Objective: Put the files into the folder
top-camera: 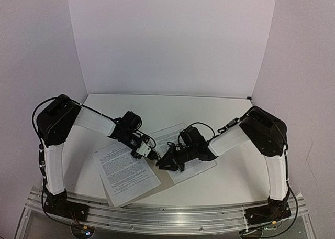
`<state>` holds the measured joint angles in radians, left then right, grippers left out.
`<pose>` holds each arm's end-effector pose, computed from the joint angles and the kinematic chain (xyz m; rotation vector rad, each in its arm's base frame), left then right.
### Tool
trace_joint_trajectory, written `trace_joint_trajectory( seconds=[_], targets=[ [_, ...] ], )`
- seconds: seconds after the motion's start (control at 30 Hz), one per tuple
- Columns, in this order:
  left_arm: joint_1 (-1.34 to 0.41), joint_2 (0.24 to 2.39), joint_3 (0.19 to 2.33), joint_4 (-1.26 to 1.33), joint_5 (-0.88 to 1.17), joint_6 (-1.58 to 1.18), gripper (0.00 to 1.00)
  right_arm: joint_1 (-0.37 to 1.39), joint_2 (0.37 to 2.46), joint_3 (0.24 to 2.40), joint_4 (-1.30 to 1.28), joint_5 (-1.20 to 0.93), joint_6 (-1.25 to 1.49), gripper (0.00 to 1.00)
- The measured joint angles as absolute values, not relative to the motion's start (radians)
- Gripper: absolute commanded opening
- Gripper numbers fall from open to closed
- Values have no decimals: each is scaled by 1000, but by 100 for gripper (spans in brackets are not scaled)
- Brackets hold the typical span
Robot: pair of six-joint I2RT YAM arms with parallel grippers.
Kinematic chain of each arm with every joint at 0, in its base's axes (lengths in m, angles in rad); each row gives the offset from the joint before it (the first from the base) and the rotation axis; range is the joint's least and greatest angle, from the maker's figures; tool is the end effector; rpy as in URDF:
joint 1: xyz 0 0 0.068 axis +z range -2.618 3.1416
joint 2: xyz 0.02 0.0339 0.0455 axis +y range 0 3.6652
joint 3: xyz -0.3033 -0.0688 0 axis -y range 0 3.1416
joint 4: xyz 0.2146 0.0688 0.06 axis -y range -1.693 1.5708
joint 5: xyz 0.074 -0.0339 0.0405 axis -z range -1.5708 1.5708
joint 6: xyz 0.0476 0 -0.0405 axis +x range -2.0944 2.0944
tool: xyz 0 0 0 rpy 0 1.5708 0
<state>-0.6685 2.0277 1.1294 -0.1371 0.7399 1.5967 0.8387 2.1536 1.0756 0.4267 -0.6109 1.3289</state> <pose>0.2863 -0.2670 0.1613 2.1862 0.7543 -0.5151 0.2679 0.3389 0.1376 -0.2388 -2.6395 -1.5322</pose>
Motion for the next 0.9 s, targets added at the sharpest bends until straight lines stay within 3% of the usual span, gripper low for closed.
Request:
trace_joint_trajectory(
  seconds=[0.27, 0.47, 0.7, 0.9],
  targets=[
    [-672, 2020, 1105, -94, 736, 1651, 4, 842, 2147, 1100, 372, -613, 1325, 30],
    [-691, 2020, 1097, -60, 731, 1671, 4, 843, 2115, 1100, 295, -600, 1333, 22],
    [-700, 2020, 1090, -38, 728, 1684, 4, 847, 2090, 1102, 229, -580, 1348, 31],
    [-701, 2020, 1081, -18, 730, 1698, 3, 847, 2063, 1109, 166, -563, 1355, 23]
  ],
)
